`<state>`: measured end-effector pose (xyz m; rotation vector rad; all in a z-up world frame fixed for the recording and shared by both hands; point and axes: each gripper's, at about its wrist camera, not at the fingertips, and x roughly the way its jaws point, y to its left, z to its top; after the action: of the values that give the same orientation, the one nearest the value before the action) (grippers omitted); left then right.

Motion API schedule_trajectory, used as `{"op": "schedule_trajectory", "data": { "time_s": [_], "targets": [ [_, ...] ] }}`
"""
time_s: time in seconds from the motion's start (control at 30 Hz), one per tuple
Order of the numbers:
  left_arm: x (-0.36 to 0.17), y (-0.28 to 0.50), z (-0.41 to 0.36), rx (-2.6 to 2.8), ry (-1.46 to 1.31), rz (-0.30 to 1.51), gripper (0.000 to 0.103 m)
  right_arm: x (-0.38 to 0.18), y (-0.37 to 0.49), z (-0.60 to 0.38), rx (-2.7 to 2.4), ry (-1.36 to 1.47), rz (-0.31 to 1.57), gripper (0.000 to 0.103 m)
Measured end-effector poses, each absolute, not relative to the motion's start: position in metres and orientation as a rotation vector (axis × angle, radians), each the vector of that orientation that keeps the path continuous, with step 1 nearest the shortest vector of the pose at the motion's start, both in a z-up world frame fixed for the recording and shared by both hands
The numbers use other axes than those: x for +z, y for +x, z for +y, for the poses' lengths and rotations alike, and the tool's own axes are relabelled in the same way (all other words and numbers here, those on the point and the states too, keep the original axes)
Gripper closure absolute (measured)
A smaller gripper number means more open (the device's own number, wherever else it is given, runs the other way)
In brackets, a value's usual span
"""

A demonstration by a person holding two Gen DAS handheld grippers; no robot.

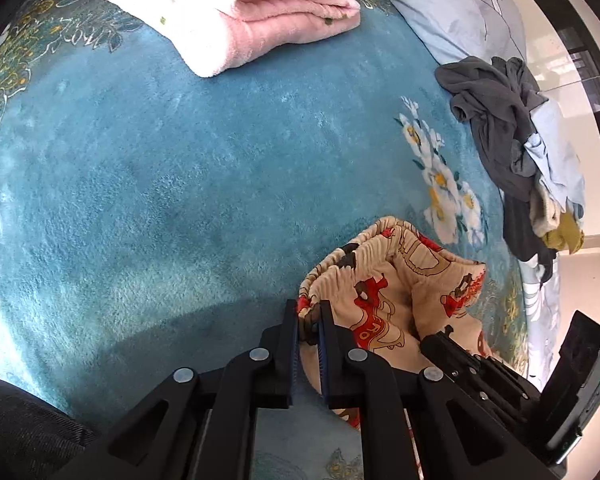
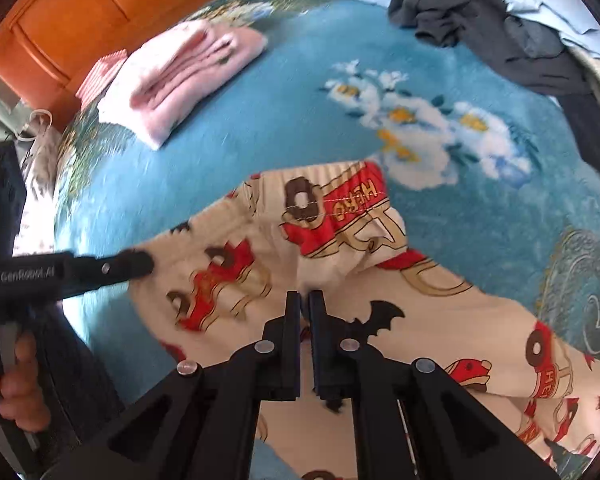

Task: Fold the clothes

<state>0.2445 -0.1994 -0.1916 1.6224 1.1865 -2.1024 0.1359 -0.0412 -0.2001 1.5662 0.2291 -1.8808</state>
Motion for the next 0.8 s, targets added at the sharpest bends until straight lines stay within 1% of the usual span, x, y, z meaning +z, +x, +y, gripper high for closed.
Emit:
{"op": "schedule_trajectory", "data": {
  "time_s": [0.03,0.1,0.17,0.2,0.33,0.47,0.6,0.67,0.8],
  "targets": [
    [-0.193,0.244,-0.198,-2.101,1.631,1.174,0.094,-0.200,0.136,-0.040,-1.849,1.576,0.213,0.097],
    [-0.195,0.243,-0.197,-2.090,1.639,1.171,0.094,-0.194,0.132,-0.035,-1.810,1.572,0.178,0.088],
    [-0.198,0.243,-0.198,-2.073,1.641,1.185,0.094,-0.185,0.124,-0.027,-1.813,1.545,0.135,0.072],
    [-0.200,0.243,-0.198,-2.064,1.641,1.193,0.094,-0.181,0.118,-0.022,-1.839,1.532,0.103,0.070],
    [-0.201,0.239,-0.197,-2.067,1.643,1.189,0.094,-0.173,0.083,-0.003,-2.003,1.529,0.012,0.070],
    [-0.200,0.237,-0.197,-2.074,1.634,1.206,0.094,-0.192,0.038,0.001,-2.046,1.626,-0.066,0.070],
    [-0.201,0.233,-0.196,-2.077,1.636,1.206,0.094,-0.211,0.007,-0.002,-2.116,1.727,-0.092,0.070],
    [-0.202,0.230,-0.195,-2.080,1.642,1.195,0.094,-0.215,0.002,-0.010,-2.133,1.731,-0.045,0.070],
    [-0.206,0.224,-0.191,-2.077,1.660,1.169,0.094,-0.217,0.024,-0.027,-2.036,1.683,0.095,0.070]
  ]
}}
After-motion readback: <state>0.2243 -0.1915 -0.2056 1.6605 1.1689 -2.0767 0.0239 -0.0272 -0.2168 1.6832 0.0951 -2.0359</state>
